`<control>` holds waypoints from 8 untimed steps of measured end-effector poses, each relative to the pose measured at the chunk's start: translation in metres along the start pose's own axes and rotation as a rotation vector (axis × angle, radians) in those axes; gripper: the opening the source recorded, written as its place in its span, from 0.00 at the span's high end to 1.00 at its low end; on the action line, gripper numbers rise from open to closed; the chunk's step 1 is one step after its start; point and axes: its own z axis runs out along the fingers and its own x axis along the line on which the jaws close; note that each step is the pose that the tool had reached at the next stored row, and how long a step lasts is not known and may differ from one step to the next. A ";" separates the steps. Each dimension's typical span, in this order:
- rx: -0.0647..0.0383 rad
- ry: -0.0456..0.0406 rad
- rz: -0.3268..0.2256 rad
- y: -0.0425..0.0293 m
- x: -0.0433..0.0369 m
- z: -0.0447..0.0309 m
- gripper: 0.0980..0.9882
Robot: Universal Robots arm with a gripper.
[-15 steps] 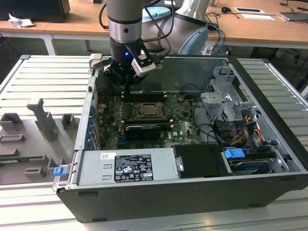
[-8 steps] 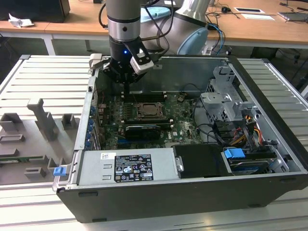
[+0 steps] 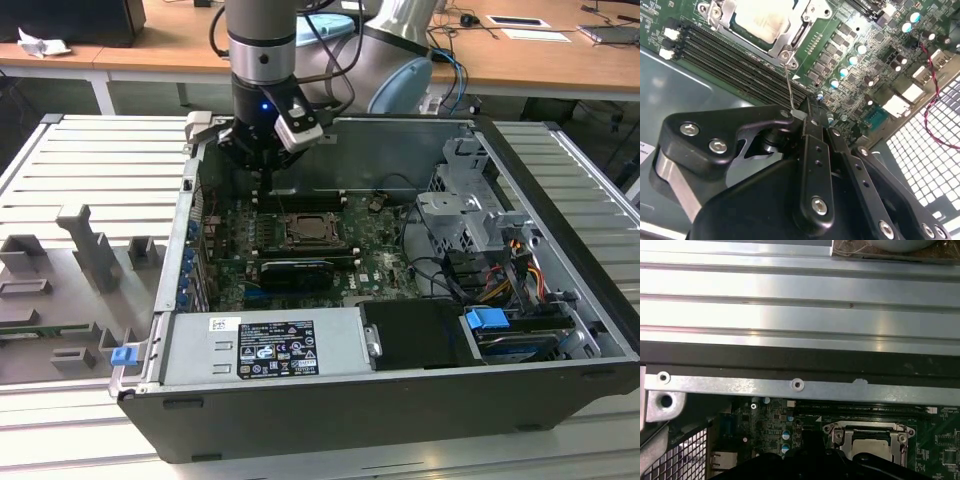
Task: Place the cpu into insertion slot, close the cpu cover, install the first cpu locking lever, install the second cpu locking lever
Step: 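Install the first cpu locking lever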
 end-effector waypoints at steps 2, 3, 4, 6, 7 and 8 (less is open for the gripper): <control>0.000 -0.0002 0.000 0.0000 -0.0008 0.0002 0.99; 0.000 -0.0001 0.000 -0.0001 -0.0013 0.0004 0.99; 0.000 -0.0001 0.000 -0.0001 -0.0021 0.0006 0.99; 0.000 -0.0001 0.000 -0.0002 -0.0034 0.0008 0.99; 0.000 0.0000 0.000 -0.0002 -0.0043 0.0010 0.99; 0.000 0.0000 0.000 -0.0003 -0.0055 0.0012 0.99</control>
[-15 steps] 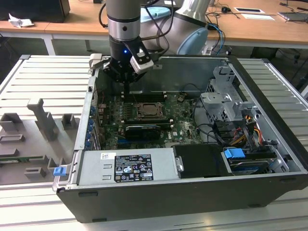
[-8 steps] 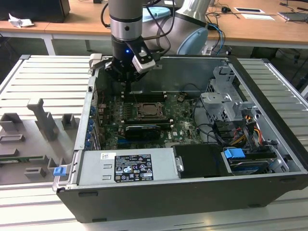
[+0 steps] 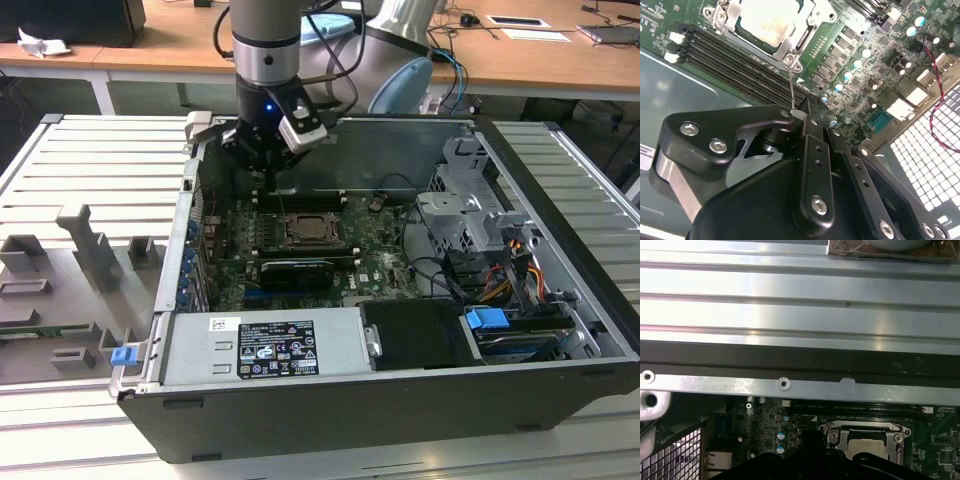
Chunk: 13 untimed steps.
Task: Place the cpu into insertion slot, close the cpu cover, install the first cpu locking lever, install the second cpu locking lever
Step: 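Install the first cpu locking lever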
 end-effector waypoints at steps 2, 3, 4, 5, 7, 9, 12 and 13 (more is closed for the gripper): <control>0.000 0.0000 0.000 -0.0001 -0.0019 0.0004 0.99; 0.000 -0.0001 0.000 -0.0001 -0.0028 0.0007 0.99; 0.000 0.0000 0.000 -0.0001 -0.0036 0.0008 0.99; 0.000 0.0001 0.000 -0.0002 -0.0047 0.0009 0.99; 0.000 -0.0001 0.000 -0.0003 -0.0071 0.0014 0.99; 0.000 -0.0001 0.000 -0.0005 -0.0101 0.0020 0.99; 0.000 -0.0001 0.000 -0.0006 -0.0130 0.0029 0.99; 0.000 -0.0001 0.000 -0.0007 -0.0138 0.0032 0.99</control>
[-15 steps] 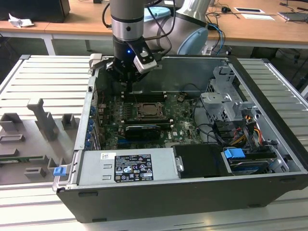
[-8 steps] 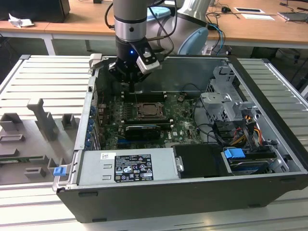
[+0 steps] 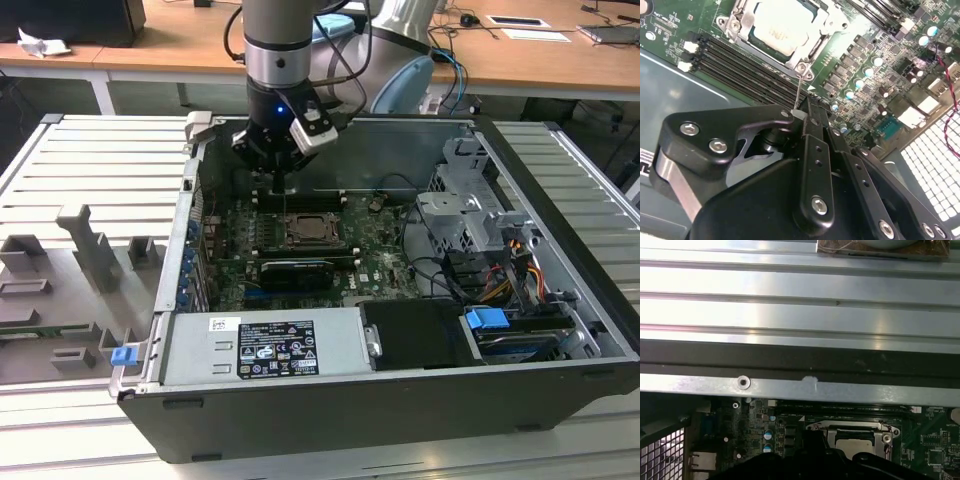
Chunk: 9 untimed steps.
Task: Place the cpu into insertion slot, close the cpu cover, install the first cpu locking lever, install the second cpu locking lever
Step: 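Install the first cpu locking lever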
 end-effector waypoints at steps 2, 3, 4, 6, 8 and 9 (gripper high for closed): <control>0.000 0.0000 0.000 -0.0001 -0.0022 0.0009 0.99; 0.000 0.0000 0.000 -0.0002 -0.0029 0.0011 0.99; 0.000 0.0001 0.000 -0.0002 -0.0037 0.0014 0.99; 0.000 0.0000 0.000 -0.0003 -0.0058 0.0021 0.99; 0.000 0.0001 0.000 -0.0004 -0.0076 0.0026 0.99; 0.000 0.0002 0.000 -0.0005 -0.0079 0.0027 0.99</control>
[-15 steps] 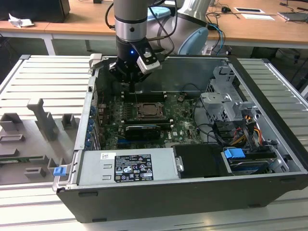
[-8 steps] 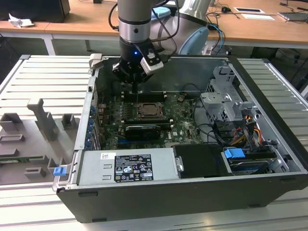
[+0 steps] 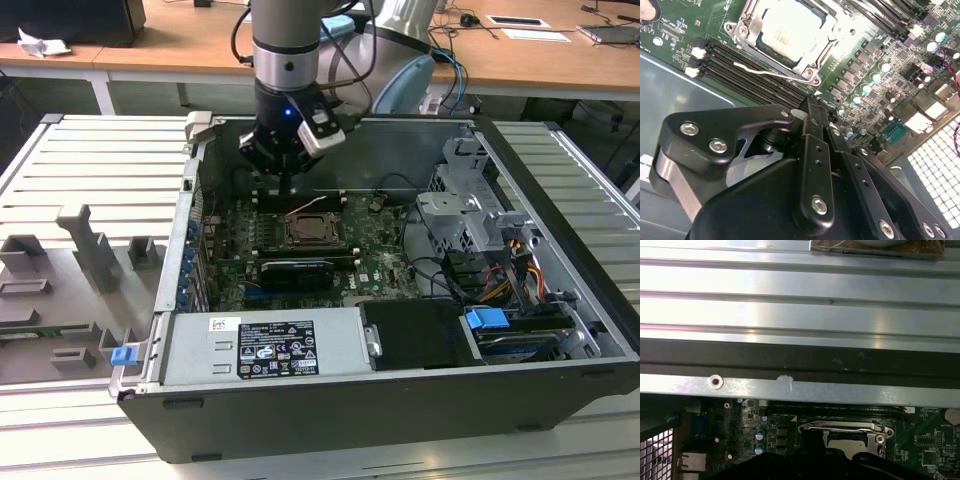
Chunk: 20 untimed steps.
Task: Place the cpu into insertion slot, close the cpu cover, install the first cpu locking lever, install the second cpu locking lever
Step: 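Install the first cpu locking lever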
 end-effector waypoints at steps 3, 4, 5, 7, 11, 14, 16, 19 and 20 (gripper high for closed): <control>0.000 -0.0001 0.000 0.0000 -0.0007 0.0004 0.99; 0.000 -0.0001 0.000 0.0000 -0.0010 0.0006 0.99; 0.000 -0.0001 0.000 0.0000 -0.0015 0.0008 0.99; 0.000 -0.0001 0.000 -0.0001 -0.0032 0.0017 0.99; -0.049 -0.0022 0.000 -0.0007 -0.0046 0.0040 0.99; -0.054 -0.0024 -0.001 -0.0011 -0.0045 0.0055 0.99; -0.057 -0.0025 -0.002 -0.0012 -0.0045 0.0064 0.99; -0.057 -0.0023 -0.003 -0.0013 -0.0045 0.0090 0.99; -0.057 -0.0023 -0.003 -0.0013 -0.0045 0.0102 0.99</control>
